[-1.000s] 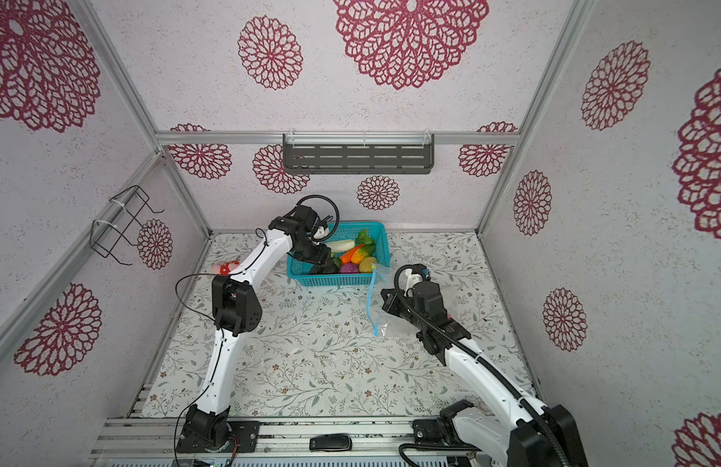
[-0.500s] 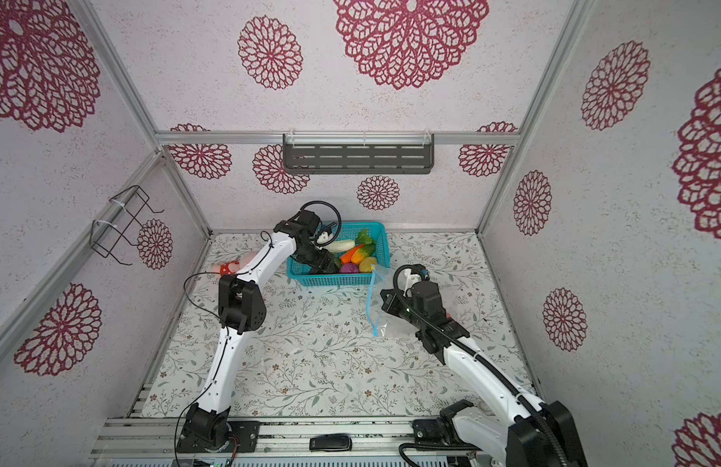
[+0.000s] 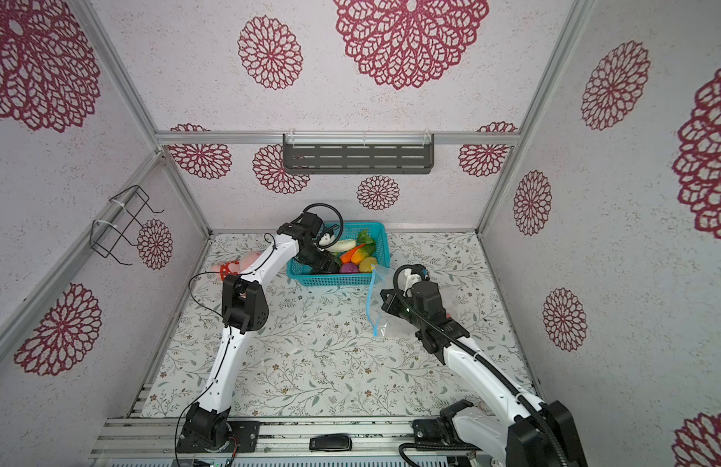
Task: Place the food in the zip-top bag and seal the zipper
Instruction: 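Move the left gripper back over the basket while the right holds the bag, then lower the left gripper onto the dark beet and close on it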
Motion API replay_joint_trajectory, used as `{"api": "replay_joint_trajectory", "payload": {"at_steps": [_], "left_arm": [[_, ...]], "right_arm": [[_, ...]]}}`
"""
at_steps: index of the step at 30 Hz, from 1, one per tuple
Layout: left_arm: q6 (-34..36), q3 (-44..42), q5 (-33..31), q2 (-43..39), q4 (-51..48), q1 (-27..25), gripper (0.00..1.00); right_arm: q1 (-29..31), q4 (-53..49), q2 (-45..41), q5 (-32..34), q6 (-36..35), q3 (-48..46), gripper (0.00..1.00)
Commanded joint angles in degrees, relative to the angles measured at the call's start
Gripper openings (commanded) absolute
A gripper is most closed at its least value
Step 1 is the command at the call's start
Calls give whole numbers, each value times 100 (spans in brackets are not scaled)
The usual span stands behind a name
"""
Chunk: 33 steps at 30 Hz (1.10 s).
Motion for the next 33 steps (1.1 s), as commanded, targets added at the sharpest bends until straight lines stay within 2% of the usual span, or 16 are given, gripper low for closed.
{"api": "replay_joint_trajectory", "payload": {"at_steps": [1,5,12,23,29,33], "left_arm": [[26,35,-122,173,94,-33,70],[-19,5,-326,153,109,-42,63],[-40,-211,-709,-36,269,-20,60],[-183,-237,-547,-341,406,12,53],[-168,-298,-543,-535,450,22,44],[-161,-354,-526,-679,483,33,43]], "right_arm": [[-24,211,10,-77,49,13,0],[-23,211,8,-68,40,12,0],[-30,221,-16,-64,48,-43,0],[-25,210,-71,-33,33,-58,0],[-23,250,-64,-34,33,-71,0],[-31,281,-55,-31,45,-58,0]]}}
